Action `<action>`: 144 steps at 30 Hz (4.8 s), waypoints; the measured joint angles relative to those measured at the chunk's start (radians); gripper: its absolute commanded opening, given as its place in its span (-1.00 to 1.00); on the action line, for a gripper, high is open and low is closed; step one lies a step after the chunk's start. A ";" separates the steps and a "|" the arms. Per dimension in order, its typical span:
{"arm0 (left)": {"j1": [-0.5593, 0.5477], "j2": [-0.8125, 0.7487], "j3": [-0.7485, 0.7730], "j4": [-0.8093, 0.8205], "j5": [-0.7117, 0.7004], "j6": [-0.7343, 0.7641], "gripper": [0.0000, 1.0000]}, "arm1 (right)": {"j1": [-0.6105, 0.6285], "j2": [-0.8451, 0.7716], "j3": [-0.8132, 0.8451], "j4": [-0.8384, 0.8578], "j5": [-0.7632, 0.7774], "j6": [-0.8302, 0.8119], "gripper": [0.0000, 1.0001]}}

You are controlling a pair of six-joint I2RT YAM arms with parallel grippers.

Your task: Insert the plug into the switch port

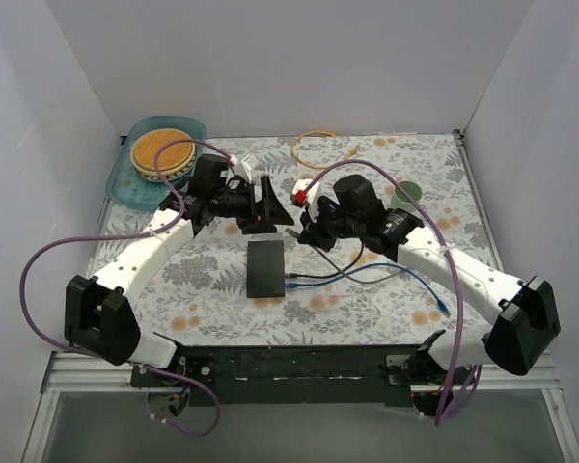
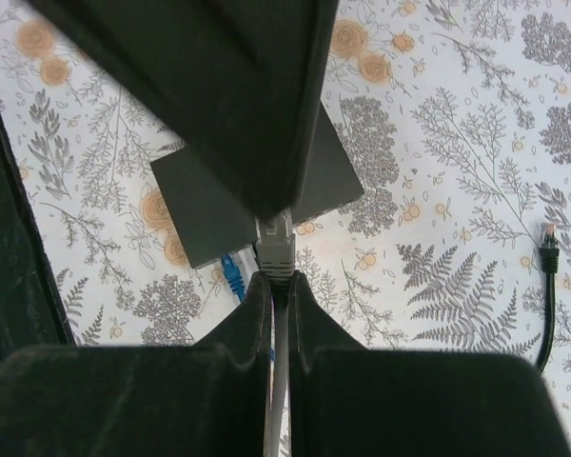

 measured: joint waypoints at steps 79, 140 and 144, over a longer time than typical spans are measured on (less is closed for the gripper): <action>0.061 0.245 -0.299 0.276 -0.441 0.025 0.34 | 0.009 0.489 0.089 -0.188 0.179 0.045 -0.97; 0.063 0.092 -0.468 0.316 -0.425 0.039 0.32 | 0.131 0.427 -0.040 -0.015 0.108 -0.018 -0.97; 0.064 0.092 -0.472 0.328 -0.413 0.040 0.31 | 0.131 0.426 -0.040 -0.013 0.125 -0.004 -0.97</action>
